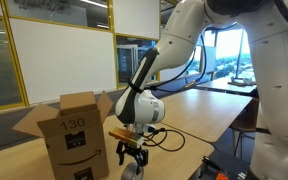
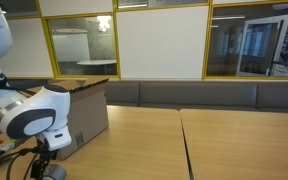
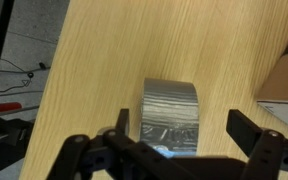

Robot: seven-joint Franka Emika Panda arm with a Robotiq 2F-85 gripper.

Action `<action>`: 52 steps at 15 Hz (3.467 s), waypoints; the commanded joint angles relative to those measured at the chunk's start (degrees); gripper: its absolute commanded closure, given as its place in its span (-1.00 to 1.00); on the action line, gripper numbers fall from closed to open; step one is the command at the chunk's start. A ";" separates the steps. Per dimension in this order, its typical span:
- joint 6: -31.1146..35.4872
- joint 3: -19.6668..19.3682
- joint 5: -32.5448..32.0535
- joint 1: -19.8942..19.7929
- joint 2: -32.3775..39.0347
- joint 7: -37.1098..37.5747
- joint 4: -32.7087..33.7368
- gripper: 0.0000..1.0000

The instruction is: Put the objects to the right of the box in the box

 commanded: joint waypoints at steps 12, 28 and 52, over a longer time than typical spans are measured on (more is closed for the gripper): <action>1.10 0.10 8.02 0.12 3.57 -8.16 2.29 0.43; 9.52 -14.92 -42.71 -2.19 -22.23 22.42 -13.72 0.43; -22.08 5.08 -60.57 -6.86 -19.12 11.57 34.04 0.43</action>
